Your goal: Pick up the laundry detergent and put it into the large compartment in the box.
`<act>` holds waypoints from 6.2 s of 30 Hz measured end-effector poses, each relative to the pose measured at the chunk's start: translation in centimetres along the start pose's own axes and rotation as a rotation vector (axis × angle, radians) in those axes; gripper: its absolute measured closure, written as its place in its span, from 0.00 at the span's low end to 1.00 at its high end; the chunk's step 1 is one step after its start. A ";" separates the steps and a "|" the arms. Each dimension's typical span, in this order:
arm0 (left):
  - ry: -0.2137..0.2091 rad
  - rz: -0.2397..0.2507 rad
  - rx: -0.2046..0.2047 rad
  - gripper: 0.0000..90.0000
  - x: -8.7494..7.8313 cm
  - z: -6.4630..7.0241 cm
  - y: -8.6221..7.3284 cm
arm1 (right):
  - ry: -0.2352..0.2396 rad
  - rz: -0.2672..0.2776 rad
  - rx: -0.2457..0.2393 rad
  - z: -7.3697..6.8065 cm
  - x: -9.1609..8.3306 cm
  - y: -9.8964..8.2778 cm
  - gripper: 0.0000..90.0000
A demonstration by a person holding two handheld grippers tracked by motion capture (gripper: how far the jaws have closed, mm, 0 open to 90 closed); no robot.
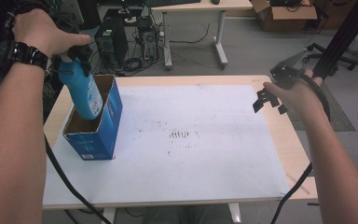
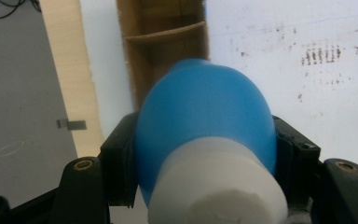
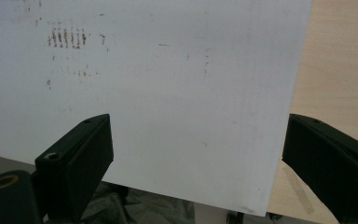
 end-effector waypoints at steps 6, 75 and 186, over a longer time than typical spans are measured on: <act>-0.011 -0.001 -0.027 0.41 0.9 -1.3 -0.1 | 0.001 -0.003 0.004 0.1 0.1 0.2 0.10; -0.069 -0.196 -0.014 0.42 17.3 -0.9 -1.0 | -0.012 -0.046 -0.001 0.5 2.9 0.2 0.10; -0.117 0.035 0.166 0.12 8.3 11.7 -1.0 | 0.019 -0.029 -0.044 -0.4 1.9 -1.4 0.10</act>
Point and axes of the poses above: each handheld gripper's, and its own axes: x roughly forward along the jaws, y roughly out of its top, z roughly to its right, the point moved 4 cm from there along x, roughly forward along the jaws, and after that the axes turned 5 degrees about y, right-handed, at the moved point
